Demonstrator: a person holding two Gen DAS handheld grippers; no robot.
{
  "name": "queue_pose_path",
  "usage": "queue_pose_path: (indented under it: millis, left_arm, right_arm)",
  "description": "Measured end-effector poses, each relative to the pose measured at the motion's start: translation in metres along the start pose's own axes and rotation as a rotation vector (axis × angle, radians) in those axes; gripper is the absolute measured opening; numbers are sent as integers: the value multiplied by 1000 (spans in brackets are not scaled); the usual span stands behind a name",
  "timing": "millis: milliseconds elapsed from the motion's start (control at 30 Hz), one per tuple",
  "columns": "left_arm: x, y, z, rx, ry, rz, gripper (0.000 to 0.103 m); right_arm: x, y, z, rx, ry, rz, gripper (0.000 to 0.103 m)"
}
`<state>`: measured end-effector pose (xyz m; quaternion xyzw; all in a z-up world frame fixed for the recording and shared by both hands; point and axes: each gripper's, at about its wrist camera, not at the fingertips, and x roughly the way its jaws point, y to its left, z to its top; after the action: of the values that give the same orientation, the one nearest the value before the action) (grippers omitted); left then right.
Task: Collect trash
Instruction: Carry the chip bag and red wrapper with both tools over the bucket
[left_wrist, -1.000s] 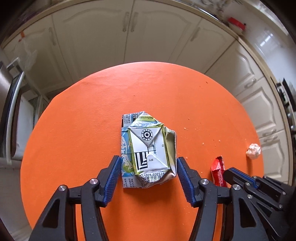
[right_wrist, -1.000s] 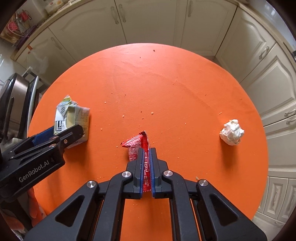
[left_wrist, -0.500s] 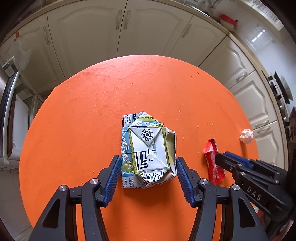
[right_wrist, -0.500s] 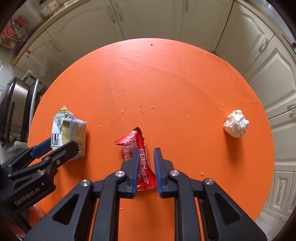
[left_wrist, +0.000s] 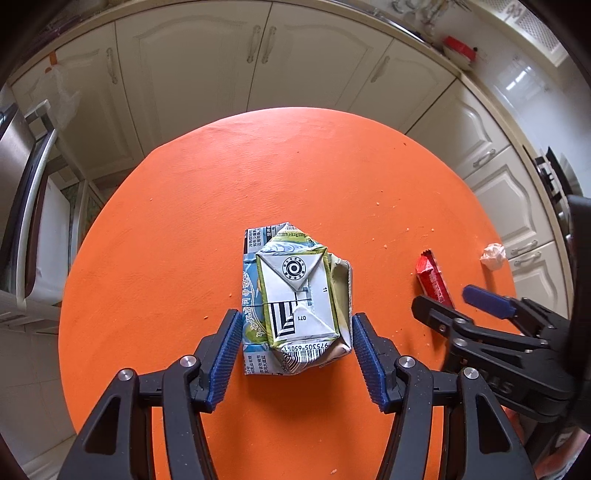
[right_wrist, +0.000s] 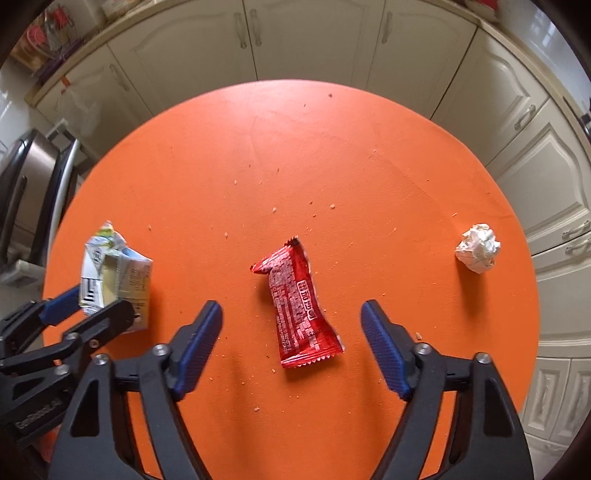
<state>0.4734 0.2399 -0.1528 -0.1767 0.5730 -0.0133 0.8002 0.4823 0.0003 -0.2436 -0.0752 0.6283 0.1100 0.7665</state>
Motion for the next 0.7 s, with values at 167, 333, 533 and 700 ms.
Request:
queue_pose_path:
  millis: [167,333,533,700]
  left_arm:
    - [-2,0,-3,-9,-2,5,55]
    - [-9,-5,-8,7,-10,2,55]
    - [-19,-18,-15,52,-16,-10,55]
    - [-24,-43,-27,105,-14,-25,55]
  right_arm:
    - [7,11,-2,-34,27,-7,25]
    - [7,6,-3,-3,35,0,21]
    - [-6,-13,-17,35,31,15,19]
    - [-19,-20,-32,62,14,15,19]
